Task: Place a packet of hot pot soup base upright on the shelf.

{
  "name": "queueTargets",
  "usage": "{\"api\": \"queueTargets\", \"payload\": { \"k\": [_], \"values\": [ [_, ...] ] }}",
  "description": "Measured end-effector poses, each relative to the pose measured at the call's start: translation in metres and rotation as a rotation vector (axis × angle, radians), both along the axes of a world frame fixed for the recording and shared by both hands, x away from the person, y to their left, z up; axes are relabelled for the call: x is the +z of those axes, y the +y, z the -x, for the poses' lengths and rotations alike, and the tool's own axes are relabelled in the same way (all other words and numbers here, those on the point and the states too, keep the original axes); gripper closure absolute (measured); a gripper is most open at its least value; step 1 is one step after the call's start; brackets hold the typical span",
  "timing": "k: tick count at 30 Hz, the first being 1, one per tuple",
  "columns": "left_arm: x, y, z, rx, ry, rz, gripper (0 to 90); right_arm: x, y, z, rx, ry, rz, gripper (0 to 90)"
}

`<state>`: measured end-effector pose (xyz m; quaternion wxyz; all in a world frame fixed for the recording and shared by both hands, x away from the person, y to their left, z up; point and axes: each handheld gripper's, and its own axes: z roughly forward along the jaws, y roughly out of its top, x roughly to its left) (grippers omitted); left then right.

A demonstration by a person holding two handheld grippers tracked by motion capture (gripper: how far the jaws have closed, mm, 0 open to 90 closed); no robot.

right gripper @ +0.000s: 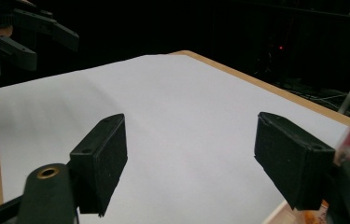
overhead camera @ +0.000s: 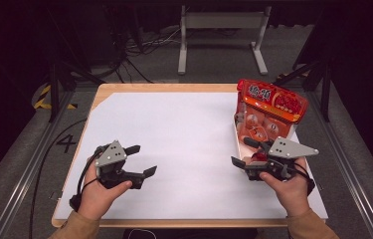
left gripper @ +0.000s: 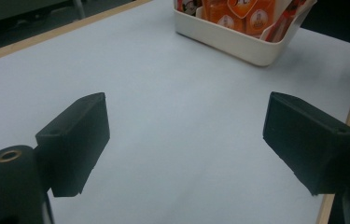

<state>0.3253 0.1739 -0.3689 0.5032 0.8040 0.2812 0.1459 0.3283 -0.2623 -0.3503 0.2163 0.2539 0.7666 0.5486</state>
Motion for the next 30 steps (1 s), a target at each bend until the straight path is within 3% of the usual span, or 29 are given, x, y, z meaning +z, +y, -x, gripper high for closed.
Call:
{"api": "queueTargets", "payload": {
  "k": [4, 9, 13, 18, 25, 30],
  "values": [
    [-0.012, 0.009, 0.004, -0.004, 0.023, 0.077, 16.4, -0.01, 0.006, -0.004, 0.007, 0.028, 0.016, 25.1],
    [-0.027, 0.016, 0.009, 0.003, 0.033, 0.072, 15.9, -0.019, 0.012, -0.002, 0.024, -0.01, 0.019, 25.1],
    [-0.037, 0.02, 0.011, 0.023, 0.042, 0.044, 15.7, -0.023, 0.017, 0.002, 0.045, -0.035, 0.015, 25.1],
    [-0.043, 0.026, 0.012, 0.038, 0.042, 0.05, 15.5, -0.024, 0.023, 0.008, 0.053, -0.097, 0.06, 26.9],
    [-0.051, 0.033, 0.013, 0.057, 0.028, 0.049, 15.4, -0.045, 0.04, 0.012, 0.104, -0.042, 0.052, 27.0],
    [-0.054, 0.036, 0.013, 0.054, 0.027, 0.038, 15.4, -0.063, 0.047, 0.007, 0.107, -0.003, 0.036, 26.2]
  ]
}}
